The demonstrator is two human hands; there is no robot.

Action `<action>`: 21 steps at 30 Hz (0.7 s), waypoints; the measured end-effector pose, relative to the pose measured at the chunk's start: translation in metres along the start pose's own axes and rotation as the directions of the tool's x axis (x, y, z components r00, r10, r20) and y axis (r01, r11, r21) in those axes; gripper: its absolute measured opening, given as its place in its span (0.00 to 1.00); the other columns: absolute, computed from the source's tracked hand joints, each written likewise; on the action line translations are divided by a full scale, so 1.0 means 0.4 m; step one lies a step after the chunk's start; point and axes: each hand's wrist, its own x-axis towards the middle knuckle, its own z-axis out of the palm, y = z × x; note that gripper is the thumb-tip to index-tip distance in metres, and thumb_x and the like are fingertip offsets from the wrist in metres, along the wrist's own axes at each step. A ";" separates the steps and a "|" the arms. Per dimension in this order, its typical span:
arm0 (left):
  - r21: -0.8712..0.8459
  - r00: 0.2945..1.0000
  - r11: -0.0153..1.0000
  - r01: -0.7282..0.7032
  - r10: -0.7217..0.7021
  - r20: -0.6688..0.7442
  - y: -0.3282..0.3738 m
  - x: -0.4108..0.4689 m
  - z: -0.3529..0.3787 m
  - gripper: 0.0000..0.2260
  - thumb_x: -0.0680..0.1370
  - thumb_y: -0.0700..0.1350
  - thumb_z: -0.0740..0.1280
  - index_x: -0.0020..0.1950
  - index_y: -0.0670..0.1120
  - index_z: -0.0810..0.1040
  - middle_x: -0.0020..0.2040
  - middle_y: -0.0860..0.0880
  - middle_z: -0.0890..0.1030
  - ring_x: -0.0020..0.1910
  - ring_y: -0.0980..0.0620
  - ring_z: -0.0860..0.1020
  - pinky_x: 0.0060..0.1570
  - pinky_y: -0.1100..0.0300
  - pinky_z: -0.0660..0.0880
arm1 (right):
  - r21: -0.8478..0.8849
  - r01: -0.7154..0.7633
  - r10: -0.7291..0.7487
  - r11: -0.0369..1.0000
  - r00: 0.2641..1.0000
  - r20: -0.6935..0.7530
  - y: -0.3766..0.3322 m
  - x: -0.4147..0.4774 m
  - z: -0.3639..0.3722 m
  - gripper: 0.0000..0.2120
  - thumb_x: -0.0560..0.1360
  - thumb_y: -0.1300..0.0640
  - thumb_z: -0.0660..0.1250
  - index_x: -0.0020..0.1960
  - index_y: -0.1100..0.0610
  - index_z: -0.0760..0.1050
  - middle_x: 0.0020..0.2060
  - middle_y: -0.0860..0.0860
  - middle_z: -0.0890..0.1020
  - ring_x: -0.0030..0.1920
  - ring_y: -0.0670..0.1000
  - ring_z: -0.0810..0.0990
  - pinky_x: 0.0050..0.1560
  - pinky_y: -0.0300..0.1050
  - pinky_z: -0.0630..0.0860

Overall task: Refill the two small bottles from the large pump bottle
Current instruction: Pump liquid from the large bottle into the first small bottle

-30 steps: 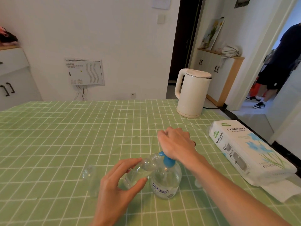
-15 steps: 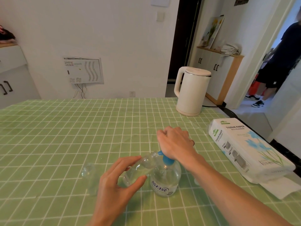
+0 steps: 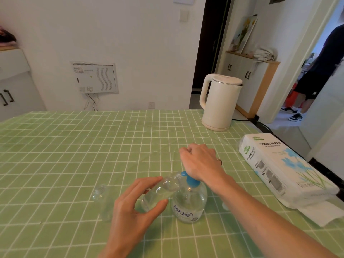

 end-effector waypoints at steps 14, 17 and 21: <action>0.005 1.000 1.000 0.002 -0.002 -0.005 0.005 0.002 -0.003 0.20 0.72 0.54 0.76 0.63 0.55 0.83 0.57 0.61 0.85 0.56 0.57 0.84 0.54 0.67 0.79 | -0.015 0.013 -0.013 1.000 1.000 -0.013 -0.001 -0.002 0.001 0.17 0.83 0.47 0.55 0.39 0.54 0.68 0.51 0.57 0.80 0.58 0.61 0.75 0.66 0.65 0.73; 0.008 1.000 1.000 -0.010 0.010 0.002 0.010 0.002 -0.004 0.20 0.72 0.54 0.76 0.63 0.56 0.82 0.58 0.61 0.85 0.56 0.57 0.84 0.54 0.68 0.78 | -0.018 0.021 -0.021 1.000 1.000 -0.017 -0.001 -0.008 0.001 0.16 0.83 0.48 0.54 0.39 0.53 0.67 0.52 0.58 0.80 0.59 0.62 0.76 0.66 0.65 0.74; 0.004 1.000 1.000 -0.009 0.009 -0.008 0.009 0.003 -0.003 0.20 0.72 0.54 0.77 0.63 0.56 0.82 0.58 0.61 0.85 0.56 0.57 0.84 0.54 0.67 0.79 | -0.041 0.017 -0.017 0.999 1.000 -0.011 -0.004 -0.007 -0.008 0.16 0.84 0.46 0.54 0.43 0.54 0.69 0.54 0.57 0.79 0.60 0.61 0.74 0.68 0.65 0.73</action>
